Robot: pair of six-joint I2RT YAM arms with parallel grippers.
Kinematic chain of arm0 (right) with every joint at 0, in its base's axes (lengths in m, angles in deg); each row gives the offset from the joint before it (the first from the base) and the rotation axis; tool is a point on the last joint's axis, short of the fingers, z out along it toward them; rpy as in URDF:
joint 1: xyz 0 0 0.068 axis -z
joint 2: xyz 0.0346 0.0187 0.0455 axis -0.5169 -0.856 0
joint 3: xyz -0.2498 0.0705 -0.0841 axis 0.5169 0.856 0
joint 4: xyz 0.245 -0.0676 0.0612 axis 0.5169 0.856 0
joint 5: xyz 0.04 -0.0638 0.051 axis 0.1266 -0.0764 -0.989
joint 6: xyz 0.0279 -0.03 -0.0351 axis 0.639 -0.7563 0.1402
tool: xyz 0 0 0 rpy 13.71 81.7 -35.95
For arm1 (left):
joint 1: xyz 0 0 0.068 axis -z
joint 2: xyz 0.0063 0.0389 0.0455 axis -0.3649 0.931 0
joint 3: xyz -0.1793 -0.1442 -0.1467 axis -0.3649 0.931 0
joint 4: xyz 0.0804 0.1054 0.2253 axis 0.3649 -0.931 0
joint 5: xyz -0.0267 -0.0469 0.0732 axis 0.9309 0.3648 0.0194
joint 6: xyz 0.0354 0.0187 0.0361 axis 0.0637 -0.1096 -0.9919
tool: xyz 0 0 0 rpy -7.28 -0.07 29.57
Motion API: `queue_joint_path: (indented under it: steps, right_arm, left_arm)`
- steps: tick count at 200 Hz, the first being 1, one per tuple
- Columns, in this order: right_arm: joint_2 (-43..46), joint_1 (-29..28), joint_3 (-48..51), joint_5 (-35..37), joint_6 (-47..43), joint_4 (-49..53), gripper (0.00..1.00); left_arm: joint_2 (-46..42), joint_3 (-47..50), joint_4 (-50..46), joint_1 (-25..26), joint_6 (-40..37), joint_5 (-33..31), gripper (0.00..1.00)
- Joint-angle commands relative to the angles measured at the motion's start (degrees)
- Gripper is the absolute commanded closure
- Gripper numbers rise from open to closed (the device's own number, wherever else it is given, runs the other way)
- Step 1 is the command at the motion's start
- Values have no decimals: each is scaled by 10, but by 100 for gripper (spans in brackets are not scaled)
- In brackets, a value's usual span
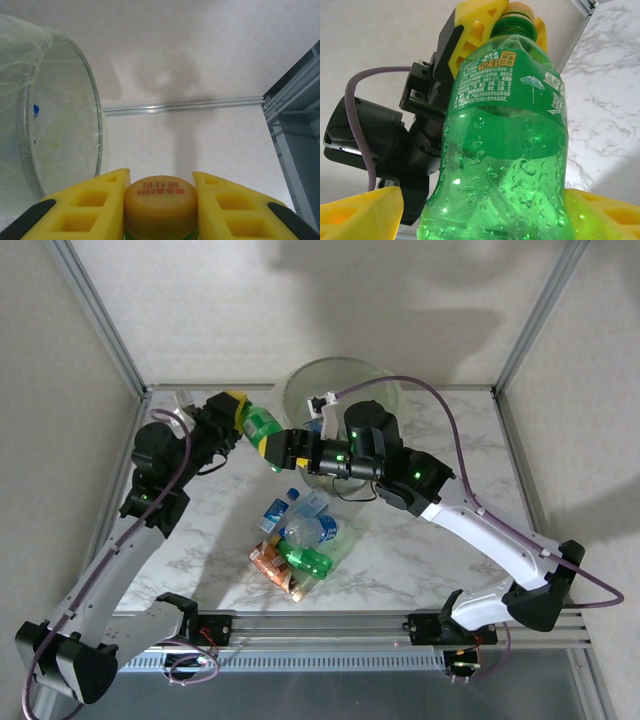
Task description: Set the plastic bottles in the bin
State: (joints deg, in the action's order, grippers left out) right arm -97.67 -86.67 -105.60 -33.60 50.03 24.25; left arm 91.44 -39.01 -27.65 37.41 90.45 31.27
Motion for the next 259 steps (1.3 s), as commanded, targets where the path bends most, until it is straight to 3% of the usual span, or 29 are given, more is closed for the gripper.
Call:
queue_joint_path:
  steps: [1,37,78,111,148,181,233,259]
  right_arm:
    - [2,-4,-3,-8,-3,-9,24]
    - [8,-3,9,-7,-3,-19,27]
    - [2,-3,-3,-2,-10,-5,39]
    - [15,1,5,15,-10,-9,44]
    - [27,8,1,57,-11,13,48]
    - [37,27,-1,78,-10,30,48]
    - [30,71,-42,110,-30,90,50]
    - [16,99,-83,121,-54,132,50]
  left_arm:
    - [-14,5,34,-5,9,6,74]
    - [-9,2,33,-5,6,4,75]
    - [0,-2,30,-4,3,7,75]
    - [5,-11,15,-3,-10,7,68]
    - [17,-22,14,0,-25,17,51]
    - [26,-64,-47,9,-86,8,1]
    - [43,-132,-122,16,-178,-15,1]
    - [78,-181,-179,28,-253,10,0]
